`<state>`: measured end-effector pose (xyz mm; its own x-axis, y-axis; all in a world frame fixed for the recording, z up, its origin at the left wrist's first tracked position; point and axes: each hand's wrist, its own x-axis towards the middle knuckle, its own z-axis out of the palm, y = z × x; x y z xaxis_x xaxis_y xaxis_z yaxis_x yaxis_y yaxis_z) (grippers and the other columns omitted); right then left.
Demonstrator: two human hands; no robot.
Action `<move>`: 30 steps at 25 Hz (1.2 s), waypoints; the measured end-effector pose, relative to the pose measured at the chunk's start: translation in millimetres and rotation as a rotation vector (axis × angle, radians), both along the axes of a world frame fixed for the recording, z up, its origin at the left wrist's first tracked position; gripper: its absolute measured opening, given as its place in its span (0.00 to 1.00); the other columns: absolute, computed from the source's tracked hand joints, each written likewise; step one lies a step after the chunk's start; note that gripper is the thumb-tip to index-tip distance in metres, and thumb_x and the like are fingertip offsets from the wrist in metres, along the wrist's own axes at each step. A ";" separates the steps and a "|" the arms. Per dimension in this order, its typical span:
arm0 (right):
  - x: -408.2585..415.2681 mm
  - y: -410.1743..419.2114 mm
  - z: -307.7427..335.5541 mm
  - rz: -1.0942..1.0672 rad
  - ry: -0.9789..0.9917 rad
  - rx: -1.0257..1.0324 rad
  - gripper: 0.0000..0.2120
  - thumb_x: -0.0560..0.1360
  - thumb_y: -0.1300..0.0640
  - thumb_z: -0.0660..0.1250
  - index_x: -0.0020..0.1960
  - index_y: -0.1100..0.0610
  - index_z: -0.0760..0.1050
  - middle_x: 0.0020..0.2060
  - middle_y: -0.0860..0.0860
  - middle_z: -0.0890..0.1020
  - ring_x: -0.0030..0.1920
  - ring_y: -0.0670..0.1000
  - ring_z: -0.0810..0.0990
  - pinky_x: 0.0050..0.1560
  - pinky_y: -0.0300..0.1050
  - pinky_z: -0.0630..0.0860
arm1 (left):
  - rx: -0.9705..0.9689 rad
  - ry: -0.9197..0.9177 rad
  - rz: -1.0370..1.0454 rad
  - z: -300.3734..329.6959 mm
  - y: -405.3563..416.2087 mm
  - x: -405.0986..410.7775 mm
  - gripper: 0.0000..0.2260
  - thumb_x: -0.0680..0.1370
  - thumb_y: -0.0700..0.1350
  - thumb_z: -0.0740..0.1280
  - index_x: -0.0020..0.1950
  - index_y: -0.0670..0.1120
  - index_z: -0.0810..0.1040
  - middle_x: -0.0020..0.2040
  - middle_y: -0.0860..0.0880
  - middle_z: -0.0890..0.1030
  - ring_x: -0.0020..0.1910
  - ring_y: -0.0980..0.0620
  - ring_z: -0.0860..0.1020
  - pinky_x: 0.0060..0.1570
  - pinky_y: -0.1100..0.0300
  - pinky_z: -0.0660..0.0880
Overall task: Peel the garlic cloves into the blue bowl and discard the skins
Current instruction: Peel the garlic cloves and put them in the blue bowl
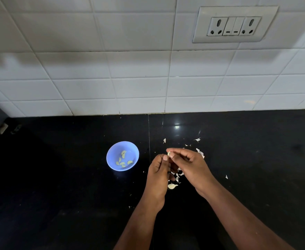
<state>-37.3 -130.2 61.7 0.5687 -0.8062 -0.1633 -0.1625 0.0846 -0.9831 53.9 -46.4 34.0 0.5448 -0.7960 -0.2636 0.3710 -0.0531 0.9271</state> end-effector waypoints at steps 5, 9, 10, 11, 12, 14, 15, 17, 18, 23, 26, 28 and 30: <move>-0.7 -0.8 -3.6 -0.072 -0.088 0.092 0.07 0.79 0.60 0.73 0.55 0.54 0.87 0.48 0.53 0.89 0.52 0.49 0.87 0.52 0.40 0.80 | 0.074 -0.149 0.040 1.2 1.6 3.0 0.08 0.87 0.44 0.62 0.54 0.45 0.80 0.42 0.51 0.84 0.40 0.54 0.80 0.41 0.54 0.77; -4.4 -2.5 -1.9 -0.082 -0.130 0.212 0.07 0.78 0.62 0.74 0.55 0.57 0.87 0.47 0.58 0.88 0.47 0.52 0.87 0.54 0.48 0.83 | 0.030 -0.370 0.064 1.5 6.2 7.3 0.07 0.83 0.43 0.70 0.56 0.56 0.82 0.50 0.54 0.85 0.47 0.53 0.86 0.48 0.55 0.83; -5.6 -2.8 -1.6 -0.074 -0.132 0.218 0.07 0.78 0.62 0.74 0.55 0.58 0.87 0.47 0.59 0.88 0.47 0.52 0.86 0.54 0.49 0.83 | 0.028 -0.413 0.077 1.8 6.5 7.9 0.08 0.82 0.43 0.71 0.55 0.56 0.83 0.51 0.54 0.85 0.48 0.52 0.86 0.50 0.55 0.83; -6.5 -3.5 -1.6 -0.067 -0.131 0.217 0.07 0.78 0.62 0.74 0.55 0.58 0.87 0.46 0.58 0.88 0.47 0.51 0.86 0.53 0.48 0.83 | 0.037 -0.465 0.099 1.7 6.3 8.4 0.07 0.82 0.42 0.72 0.53 0.55 0.85 0.50 0.55 0.85 0.49 0.53 0.85 0.51 0.56 0.82; -7.1 -4.4 -1.7 -0.060 -0.127 0.208 0.07 0.78 0.61 0.74 0.55 0.58 0.87 0.47 0.58 0.88 0.47 0.50 0.86 0.52 0.46 0.82 | 0.053 -0.531 0.128 1.9 6.5 8.4 0.06 0.81 0.42 0.73 0.51 0.54 0.85 0.49 0.56 0.84 0.49 0.54 0.85 0.51 0.57 0.82; -7.9 -5.7 -0.3 -0.044 -0.108 0.190 0.07 0.78 0.61 0.74 0.55 0.58 0.87 0.46 0.56 0.89 0.46 0.49 0.85 0.50 0.44 0.81 | 0.070 -0.657 0.172 0.9 7.1 8.0 0.04 0.80 0.42 0.74 0.48 0.52 0.85 0.47 0.58 0.82 0.47 0.56 0.83 0.48 0.60 0.80; -7.9 -6.6 0.1 -0.034 -0.104 0.187 0.07 0.78 0.61 0.74 0.55 0.58 0.87 0.45 0.56 0.89 0.46 0.50 0.85 0.51 0.45 0.81 | 0.068 -0.704 0.181 0.2 7.4 7.9 0.04 0.80 0.42 0.74 0.48 0.52 0.85 0.47 0.58 0.82 0.47 0.55 0.83 0.47 0.60 0.80; -8.1 -7.2 -0.4 -0.011 -0.102 0.184 0.07 0.78 0.61 0.73 0.55 0.59 0.87 0.45 0.57 0.89 0.45 0.51 0.86 0.54 0.47 0.83 | 0.057 -0.765 0.186 -0.9 7.9 8.1 0.04 0.80 0.42 0.73 0.49 0.51 0.85 0.47 0.58 0.82 0.46 0.55 0.83 0.46 0.60 0.80; -7.9 -6.9 -0.9 -0.002 -0.101 0.180 0.07 0.78 0.62 0.73 0.55 0.59 0.87 0.46 0.58 0.89 0.46 0.52 0.86 0.56 0.49 0.83 | 0.057 -0.785 0.189 -1.3 7.8 8.3 0.03 0.80 0.42 0.73 0.48 0.50 0.85 0.47 0.57 0.82 0.46 0.55 0.83 0.45 0.60 0.80; -7.8 -4.0 -6.3 0.028 -0.107 0.165 0.07 0.79 0.62 0.73 0.55 0.60 0.87 0.48 0.59 0.88 0.49 0.56 0.87 0.58 0.50 0.83 | 0.106 -0.852 0.193 0.7 6.9 8.2 0.05 0.77 0.39 0.74 0.44 0.48 0.82 0.44 0.57 0.80 0.41 0.55 0.80 0.39 0.68 0.74; -8.2 -1.9 -4.9 0.054 -0.114 0.199 0.07 0.79 0.64 0.72 0.56 0.63 0.86 0.49 0.59 0.88 0.50 0.55 0.87 0.52 0.43 0.83 | 0.165 -0.860 0.182 -1.3 8.0 10.8 0.06 0.76 0.40 0.74 0.44 0.48 0.79 0.43 0.56 0.78 0.40 0.55 0.78 0.38 0.70 0.71; -10.1 -1.4 -4.5 0.063 -0.119 0.223 0.08 0.79 0.64 0.72 0.56 0.63 0.86 0.49 0.59 0.88 0.49 0.53 0.88 0.49 0.40 0.82 | 0.176 -0.807 0.171 -1.5 8.6 10.8 0.06 0.76 0.40 0.74 0.44 0.49 0.78 0.44 0.55 0.78 0.40 0.54 0.78 0.39 0.68 0.72; -11.7 -2.0 -5.9 0.067 -0.131 0.241 0.08 0.79 0.63 0.72 0.56 0.61 0.86 0.50 0.58 0.88 0.48 0.52 0.87 0.48 0.41 0.81 | 0.173 -0.718 0.171 -2.1 7.6 10.0 0.07 0.76 0.39 0.72 0.43 0.49 0.76 0.43 0.54 0.78 0.39 0.54 0.77 0.39 0.65 0.73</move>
<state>-49.0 -132.2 55.8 0.6486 -0.7126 -0.2674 -0.0486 0.3118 -0.9489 64.0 -38.8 31.8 0.7420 -0.6644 0.0893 -0.3044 -0.2153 0.9279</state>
